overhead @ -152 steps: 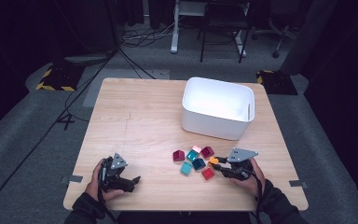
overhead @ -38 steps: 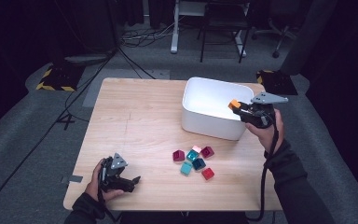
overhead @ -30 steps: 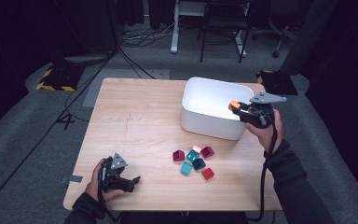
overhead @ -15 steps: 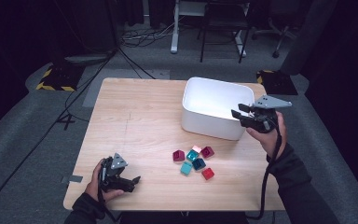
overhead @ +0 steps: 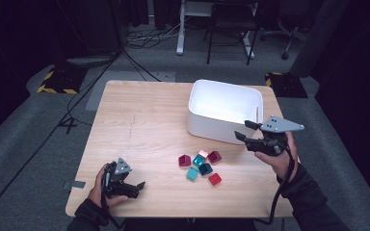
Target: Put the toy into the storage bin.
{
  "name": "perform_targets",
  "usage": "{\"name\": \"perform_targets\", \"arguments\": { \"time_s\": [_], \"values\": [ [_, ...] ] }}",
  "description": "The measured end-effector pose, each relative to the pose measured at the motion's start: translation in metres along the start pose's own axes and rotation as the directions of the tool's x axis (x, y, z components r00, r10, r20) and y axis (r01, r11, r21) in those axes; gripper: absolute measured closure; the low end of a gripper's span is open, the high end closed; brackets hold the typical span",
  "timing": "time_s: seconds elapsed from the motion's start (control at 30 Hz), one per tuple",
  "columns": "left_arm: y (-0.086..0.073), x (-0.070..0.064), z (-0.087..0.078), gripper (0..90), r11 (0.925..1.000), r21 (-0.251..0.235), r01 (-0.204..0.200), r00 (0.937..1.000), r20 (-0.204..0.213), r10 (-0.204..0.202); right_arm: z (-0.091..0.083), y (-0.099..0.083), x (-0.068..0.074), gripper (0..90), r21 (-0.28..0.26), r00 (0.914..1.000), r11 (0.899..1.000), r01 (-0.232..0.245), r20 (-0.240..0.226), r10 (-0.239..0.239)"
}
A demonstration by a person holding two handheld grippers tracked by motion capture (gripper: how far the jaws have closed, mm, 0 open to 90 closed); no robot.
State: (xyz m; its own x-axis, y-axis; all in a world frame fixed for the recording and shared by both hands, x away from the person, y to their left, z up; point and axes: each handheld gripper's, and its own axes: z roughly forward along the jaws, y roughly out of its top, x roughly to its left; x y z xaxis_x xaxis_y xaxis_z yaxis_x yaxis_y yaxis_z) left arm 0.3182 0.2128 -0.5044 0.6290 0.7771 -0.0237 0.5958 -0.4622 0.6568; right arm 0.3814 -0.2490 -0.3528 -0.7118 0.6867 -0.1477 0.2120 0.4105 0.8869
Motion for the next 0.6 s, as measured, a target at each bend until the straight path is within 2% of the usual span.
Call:
{"name": "perform_targets", "arguments": {
  "time_s": [0.17, 0.23, 0.27, 0.37, 0.53, 0.6],
  "values": [
    [0.0, 0.0, 0.0, 0.6, 1.0, 0.0, 0.003, 1.0, -0.003, -0.003, -0.001, -0.013, 0.011, 41.4, -0.004, 0.9984, 1.0, 0.009, -0.056, -0.009],
    [0.0, 0.0, 0.0, 0.6, 1.0, -0.001, 0.002, 1.0, -0.002, -0.002, -0.001, -0.019, 0.016, 39.5, -0.009, 0.9954, 1.0, 0.003, -0.095, -0.003],
    [0.0, 0.0, 0.0, 0.6, 1.0, 0.0, 0.003, 1.0, -0.002, -0.003, 0.0, -0.023, 0.02, 38.0, -0.002, 0.9943, 1.0, 0.014, -0.106, -0.014],
    [0.0, 0.0, 0.0, 0.6, 1.0, 0.0, 0.002, 1.0, -0.005, -0.002, 0.003, -0.033, 0.029, 35.9, 0.02, 0.9955, 0.999, 0.036, -0.088, -0.034],
    [0.0, 0.0, 0.0, 0.6, 1.0, 0.001, 0.002, 1.0, -0.006, -0.002, 0.011, -0.053, 0.04, 30.6, 0.063, 0.9934, 0.996, 0.055, -0.104, -0.049],
    [0.0, 0.0, 0.0, 0.6, 1.0, 0.001, 0.003, 1.0, -0.006, -0.003, 0.013, -0.061, 0.043, 29.9, 0.078, 0.9931, 0.996, 0.032, -0.115, -0.023]
  ]
}}
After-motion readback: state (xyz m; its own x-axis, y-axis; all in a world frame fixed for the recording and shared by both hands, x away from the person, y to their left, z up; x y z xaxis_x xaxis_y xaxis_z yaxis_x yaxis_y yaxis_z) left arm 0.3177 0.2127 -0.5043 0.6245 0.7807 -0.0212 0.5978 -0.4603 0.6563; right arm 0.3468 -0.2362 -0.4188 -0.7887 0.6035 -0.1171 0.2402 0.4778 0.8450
